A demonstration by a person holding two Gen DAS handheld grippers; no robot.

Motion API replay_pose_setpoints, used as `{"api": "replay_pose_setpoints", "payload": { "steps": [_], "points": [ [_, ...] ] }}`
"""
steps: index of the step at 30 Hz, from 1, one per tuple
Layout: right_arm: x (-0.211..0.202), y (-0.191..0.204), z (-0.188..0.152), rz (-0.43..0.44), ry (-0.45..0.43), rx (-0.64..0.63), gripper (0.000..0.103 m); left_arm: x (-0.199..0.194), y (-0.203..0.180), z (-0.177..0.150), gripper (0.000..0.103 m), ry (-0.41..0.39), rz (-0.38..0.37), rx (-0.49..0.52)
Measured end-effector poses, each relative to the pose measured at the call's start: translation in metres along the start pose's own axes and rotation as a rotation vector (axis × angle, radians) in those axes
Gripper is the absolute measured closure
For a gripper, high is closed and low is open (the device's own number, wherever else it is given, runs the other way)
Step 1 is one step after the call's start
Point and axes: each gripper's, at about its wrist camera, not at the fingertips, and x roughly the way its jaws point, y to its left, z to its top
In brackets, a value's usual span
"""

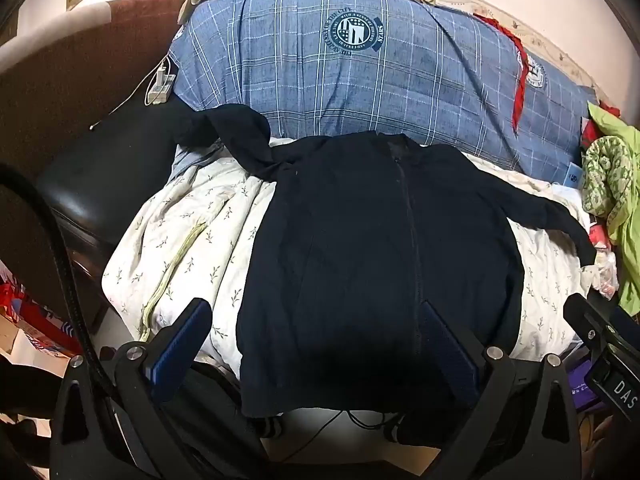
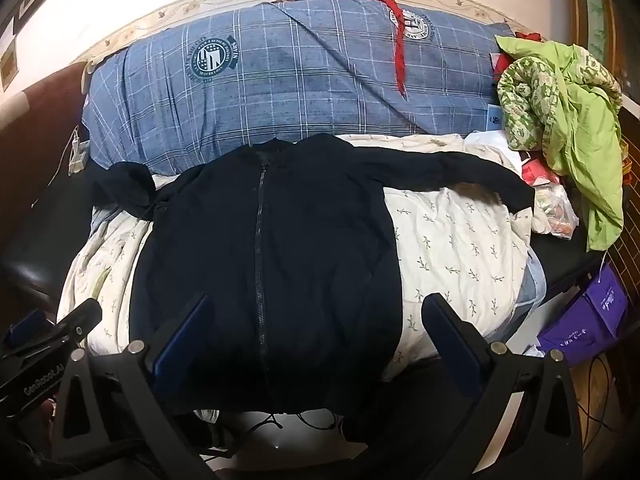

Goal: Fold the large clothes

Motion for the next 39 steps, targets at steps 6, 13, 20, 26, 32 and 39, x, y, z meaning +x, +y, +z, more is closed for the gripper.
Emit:
{"api": "replay_pose_setpoints", "payload": {
  "steps": [6,13,20,26,32,39],
  "points": [
    [-0.002,0.002,-0.001,0.002,-0.001,-0.003,0.0,-0.001,0.0,-0.002,0.0,-0.003,0.003,0.001],
    [0.0,0.004,-0.001,0.0,-0.004,-0.006,0.0,-0.001,0.001,-0.002,0.0,-0.003,0.002,0.0],
    [0.001,0.003,0.001,0.008,0.005,-0.007,0.0,0.0,0.002,-0.002,0.0,0.0,0.004,0.001],
    [0.007,0.01,0.004,0.01,0.007,-0.009,0.0,0.006,0.007,0.007,0.0,0.014,0.008,-0.001],
    [0.015,0.017,0.01,0.022,0.042,0.001,0.0,0.013,0.01,0.018,0.0,0.016,0.013,0.005],
    [0.022,0.022,0.016,0.021,0.045,0.001,0.0,0.022,0.015,0.026,0.0,0.029,0.016,0.002]
  ]
}}
